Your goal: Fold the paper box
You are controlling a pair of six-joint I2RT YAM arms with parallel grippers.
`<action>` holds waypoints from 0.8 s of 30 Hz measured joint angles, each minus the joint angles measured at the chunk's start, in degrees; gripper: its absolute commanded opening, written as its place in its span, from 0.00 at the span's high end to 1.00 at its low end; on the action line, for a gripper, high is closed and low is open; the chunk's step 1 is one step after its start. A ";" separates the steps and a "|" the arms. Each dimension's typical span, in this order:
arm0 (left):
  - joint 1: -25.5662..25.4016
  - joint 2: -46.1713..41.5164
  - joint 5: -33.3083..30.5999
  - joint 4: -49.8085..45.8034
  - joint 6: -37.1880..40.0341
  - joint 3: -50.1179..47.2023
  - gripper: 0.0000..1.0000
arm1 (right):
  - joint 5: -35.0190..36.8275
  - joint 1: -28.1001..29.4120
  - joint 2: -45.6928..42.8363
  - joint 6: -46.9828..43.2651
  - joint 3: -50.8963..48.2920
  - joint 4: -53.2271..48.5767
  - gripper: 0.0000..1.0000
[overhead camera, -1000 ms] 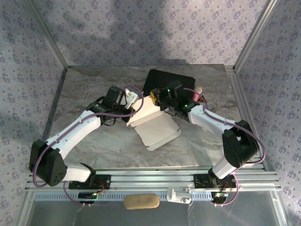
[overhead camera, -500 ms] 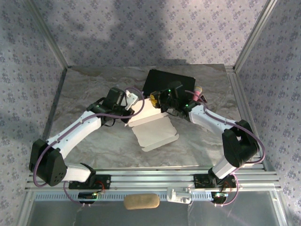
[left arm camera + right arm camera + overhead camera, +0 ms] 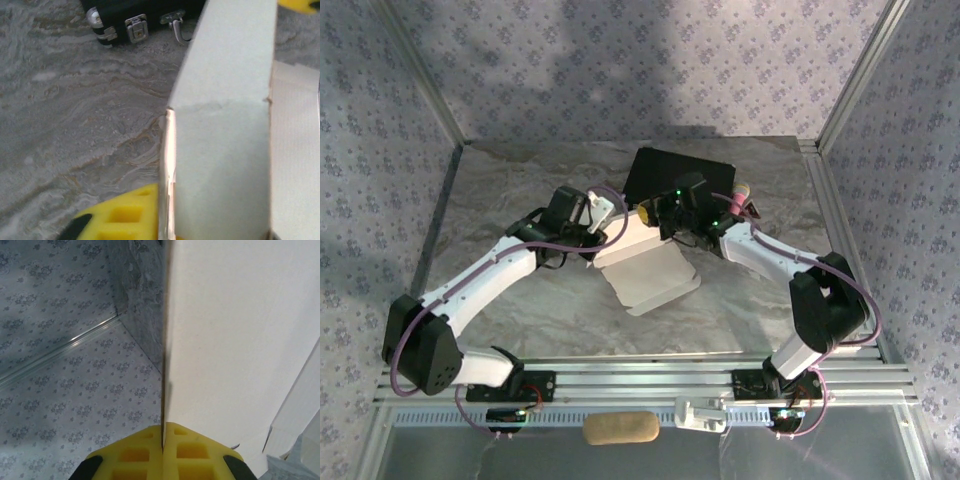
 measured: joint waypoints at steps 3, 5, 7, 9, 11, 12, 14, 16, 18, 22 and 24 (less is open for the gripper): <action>-0.02 -5.88 -0.79 0.26 -7.08 -1.01 0.43 | 0.76 0.00 -0.04 0.20 -0.46 0.15 1.00; -0.24 -12.44 -1.20 1.11 -14.03 -1.16 0.39 | 1.25 0.04 -0.07 0.37 -0.52 0.37 1.00; -0.33 -17.14 -0.68 2.64 -21.07 -1.16 0.40 | 1.64 0.13 -0.07 0.42 -0.63 0.59 1.00; -0.33 -19.34 0.48 4.22 -29.70 -1.11 0.40 | 2.27 0.33 -0.11 0.59 -0.72 0.63 1.00; -0.92 -19.23 1.53 4.98 -38.16 -0.46 0.40 | 3.02 0.68 -0.22 0.79 -0.92 0.63 1.00; -1.49 -18.25 1.79 5.20 -41.16 -0.15 0.40 | 3.32 0.85 -0.28 0.83 -1.01 0.63 1.00; -2.97 -15.76 2.32 5.62 -47.74 0.37 0.41 | 4.00 1.27 -0.48 0.90 -1.01 0.63 1.00; -4.28 -12.52 2.32 5.53 -53.29 0.37 0.41 | 4.46 1.73 -0.70 1.03 -1.01 0.76 1.00; -5.27 -10.67 2.25 5.53 -57.44 0.37 0.41 | 4.81 2.16 -0.87 1.07 -1.01 0.79 1.00; -6.21 -10.01 1.18 5.49 -62.42 0.37 0.40 | 5.33 2.82 -1.36 1.05 -1.05 0.79 1.00; -6.21 -9.75 0.48 5.51 -63.73 0.37 0.40 | 5.53 2.97 -1.68 1.07 -1.14 0.79 1.00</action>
